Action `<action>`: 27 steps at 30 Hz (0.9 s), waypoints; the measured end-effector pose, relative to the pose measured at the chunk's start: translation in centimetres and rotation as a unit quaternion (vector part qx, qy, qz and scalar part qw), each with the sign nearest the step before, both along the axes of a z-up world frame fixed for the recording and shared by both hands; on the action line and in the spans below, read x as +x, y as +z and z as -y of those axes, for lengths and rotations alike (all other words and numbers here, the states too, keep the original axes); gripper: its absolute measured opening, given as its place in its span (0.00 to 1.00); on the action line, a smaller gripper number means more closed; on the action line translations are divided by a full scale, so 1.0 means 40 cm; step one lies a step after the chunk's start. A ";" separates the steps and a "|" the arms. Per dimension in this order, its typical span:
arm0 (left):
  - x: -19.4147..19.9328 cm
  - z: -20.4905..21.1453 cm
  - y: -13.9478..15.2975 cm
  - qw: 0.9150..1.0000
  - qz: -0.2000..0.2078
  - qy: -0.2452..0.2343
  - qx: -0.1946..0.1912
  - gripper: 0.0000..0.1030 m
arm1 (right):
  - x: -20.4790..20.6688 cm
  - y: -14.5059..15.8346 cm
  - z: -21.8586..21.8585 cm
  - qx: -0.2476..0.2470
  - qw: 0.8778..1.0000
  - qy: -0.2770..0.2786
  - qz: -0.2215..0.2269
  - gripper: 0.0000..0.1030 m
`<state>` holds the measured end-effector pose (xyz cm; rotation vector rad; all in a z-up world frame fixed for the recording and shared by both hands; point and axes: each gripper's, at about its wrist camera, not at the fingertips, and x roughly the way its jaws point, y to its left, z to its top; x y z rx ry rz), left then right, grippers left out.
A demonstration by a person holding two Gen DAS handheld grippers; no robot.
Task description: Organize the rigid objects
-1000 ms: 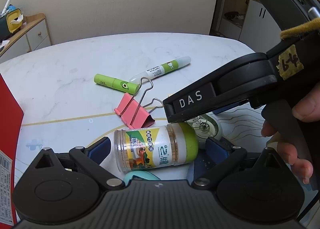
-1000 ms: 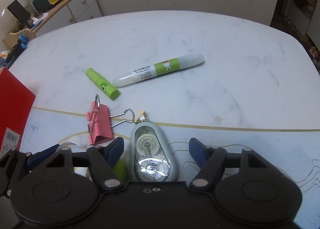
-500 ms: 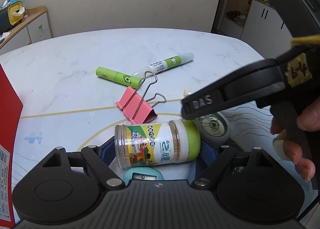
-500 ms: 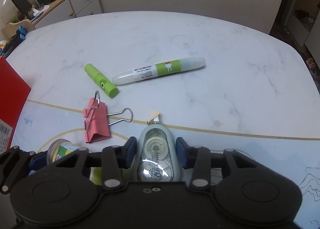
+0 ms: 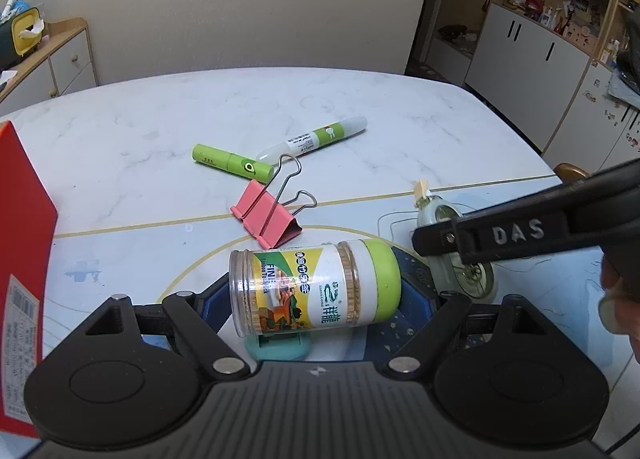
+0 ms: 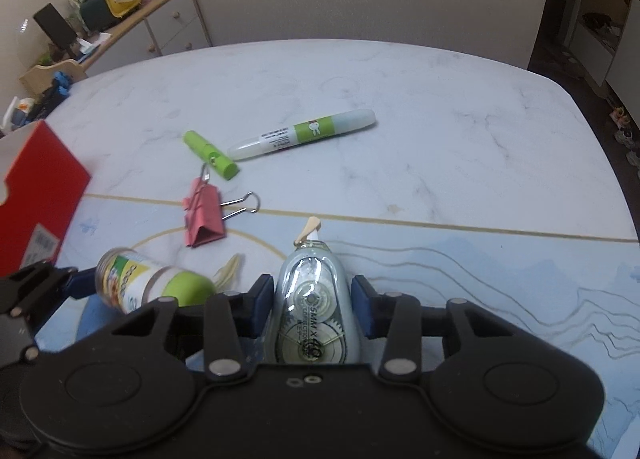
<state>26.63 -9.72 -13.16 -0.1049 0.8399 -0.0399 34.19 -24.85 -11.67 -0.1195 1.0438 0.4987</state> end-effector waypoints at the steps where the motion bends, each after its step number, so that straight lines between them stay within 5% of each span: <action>1: -0.006 0.001 0.005 1.000 0.001 -0.001 0.000 0.82 | -0.011 0.007 0.005 0.003 1.000 0.002 0.000 0.41; 27: -0.228 -0.142 0.195 0.999 0.033 0.014 -0.014 0.82 | -0.269 0.228 -0.014 0.061 0.996 0.049 0.035 0.41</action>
